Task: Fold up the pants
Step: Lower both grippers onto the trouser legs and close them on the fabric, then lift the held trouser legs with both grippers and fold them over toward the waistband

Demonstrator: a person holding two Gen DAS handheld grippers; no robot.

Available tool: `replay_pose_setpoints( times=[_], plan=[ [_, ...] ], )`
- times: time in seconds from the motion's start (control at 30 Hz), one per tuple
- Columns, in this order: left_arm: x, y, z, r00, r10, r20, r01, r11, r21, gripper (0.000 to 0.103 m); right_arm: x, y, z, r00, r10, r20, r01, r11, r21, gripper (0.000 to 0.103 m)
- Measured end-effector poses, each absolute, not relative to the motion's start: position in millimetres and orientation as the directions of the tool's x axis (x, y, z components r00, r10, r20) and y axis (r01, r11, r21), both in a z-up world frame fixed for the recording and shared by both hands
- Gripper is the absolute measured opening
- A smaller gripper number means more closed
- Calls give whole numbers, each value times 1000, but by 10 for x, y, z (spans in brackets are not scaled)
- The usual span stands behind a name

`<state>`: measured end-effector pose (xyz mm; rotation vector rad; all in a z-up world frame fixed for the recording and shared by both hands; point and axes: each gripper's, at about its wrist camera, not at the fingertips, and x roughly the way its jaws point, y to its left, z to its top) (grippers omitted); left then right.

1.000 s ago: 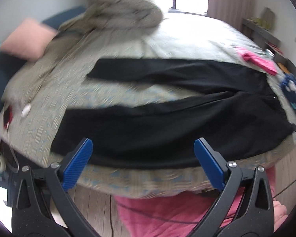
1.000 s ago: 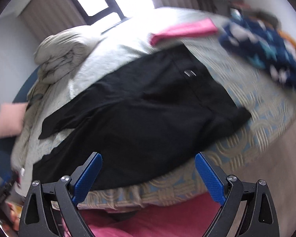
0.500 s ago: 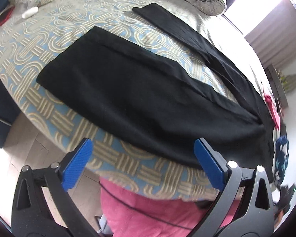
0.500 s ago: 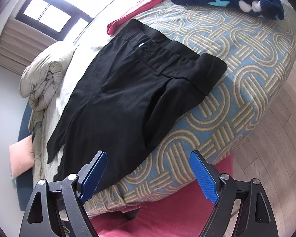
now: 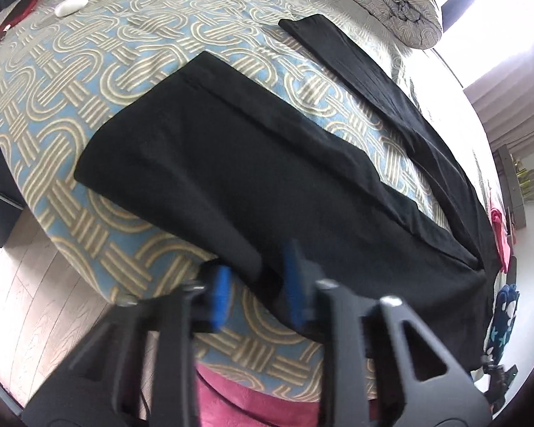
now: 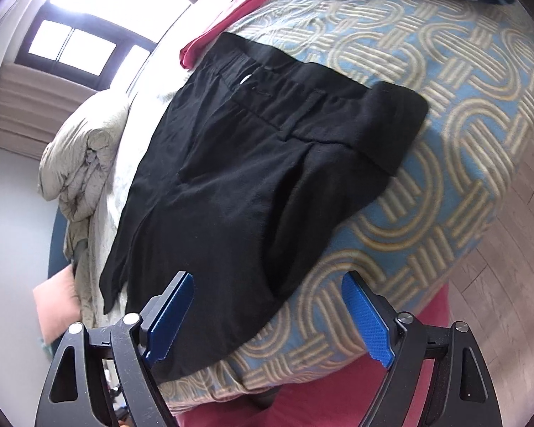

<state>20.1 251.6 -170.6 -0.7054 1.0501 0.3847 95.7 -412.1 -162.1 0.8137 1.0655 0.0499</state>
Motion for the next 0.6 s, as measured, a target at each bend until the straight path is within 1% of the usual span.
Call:
replay_pose_setpoints(
  times=[0.03, 0.07, 0.1, 0.17, 0.27, 0.4, 0.5, 0.6],
  plan=[
    [201, 2531, -1705, 459, -36, -888, -604, 720, -342, 17, 993, -4106, -1628, 497, 407, -766, 339, 722, 603, 44],
    [198, 2547, -1699, 459, -33, -888, -607, 719, -340, 11, 1030, -4105, -1654, 481, 413, -773, 347, 720, 601, 13],
    [193, 2556, -1691, 461, -29, -887, -609, 717, -340, 8, 1053, -4121, -1686, 476, 430, -767, 358, 702, 616, 11],
    [198, 2555, -1643, 477, -20, -879, -606, 716, -345, 7, 1035, -4160, -1703, 495, 439, -750, 369, 675, 639, 8],
    [194, 2512, -1474, 497, 21, -867, -596, 734, -324, 7, 989, -4132, -1566, 531, 419, -737, 321, 705, 632, 7],
    [260, 2475, -1170, 548, 54, -835, -571, 753, -326, 7, 948, -4056, -1306, 574, 401, -714, 260, 738, 623, 7],
    [361, 2463, -924, 585, 76, -808, -553, 766, -328, 7, 957, -3993, -1062, 621, 378, -686, 210, 763, 611, 7],
    [478, 2456, -720, 613, 95, -784, -543, 772, -331, 7, 1004, -3999, -847, 661, 386, -643, 185, 747, 638, 7]
  ],
)
